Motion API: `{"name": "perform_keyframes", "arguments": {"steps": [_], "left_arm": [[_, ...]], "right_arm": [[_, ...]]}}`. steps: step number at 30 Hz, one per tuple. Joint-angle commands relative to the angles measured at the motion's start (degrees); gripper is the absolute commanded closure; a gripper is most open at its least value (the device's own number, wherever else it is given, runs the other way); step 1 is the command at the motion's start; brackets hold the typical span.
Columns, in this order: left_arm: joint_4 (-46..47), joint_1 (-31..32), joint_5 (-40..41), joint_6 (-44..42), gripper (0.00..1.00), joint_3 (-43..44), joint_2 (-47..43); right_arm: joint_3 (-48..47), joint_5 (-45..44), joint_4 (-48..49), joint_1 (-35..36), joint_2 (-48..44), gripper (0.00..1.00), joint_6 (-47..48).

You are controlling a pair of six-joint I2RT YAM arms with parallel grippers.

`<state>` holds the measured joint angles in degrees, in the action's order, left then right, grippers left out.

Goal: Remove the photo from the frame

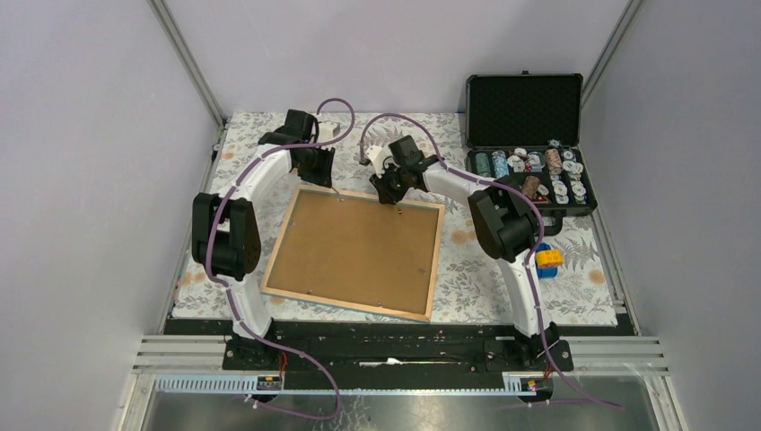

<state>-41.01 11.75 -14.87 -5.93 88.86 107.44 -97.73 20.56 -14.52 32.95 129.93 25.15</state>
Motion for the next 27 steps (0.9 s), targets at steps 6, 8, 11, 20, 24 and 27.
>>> {"name": "perform_keyframes", "arguments": {"steps": [6,8,11,20,24,27], "left_arm": [[2.3,1.5,-1.3,0.5,1.0,1.5,0.6],[2.3,1.9,-1.5,-0.1,1.0,0.2,-0.3],[2.3,2.4,-1.9,-0.6,1.0,-1.4,-1.8],[2.3,2.5,-0.8,-1.2,1.0,-2.9,-3.1],[2.3,2.5,0.4,-1.1,1.0,-2.7,-2.6],[2.3,2.5,1.3,-1.1,1.0,-2.4,-2.2]], "right_arm": [[2.6,-5.6,-8.5,-1.4,0.9,1.0,-2.4],[2.7,-5.8,-8.5,-1.3,0.9,1.0,-2.3],[2.7,-5.7,-8.5,-1.4,1.0,1.0,-2.4],[2.6,-5.5,-8.5,-1.3,1.0,1.0,-2.4],[2.6,-5.7,-8.5,-1.3,0.9,1.0,-2.3],[2.7,-5.7,-8.5,-1.3,0.8,1.0,-2.3]]}}
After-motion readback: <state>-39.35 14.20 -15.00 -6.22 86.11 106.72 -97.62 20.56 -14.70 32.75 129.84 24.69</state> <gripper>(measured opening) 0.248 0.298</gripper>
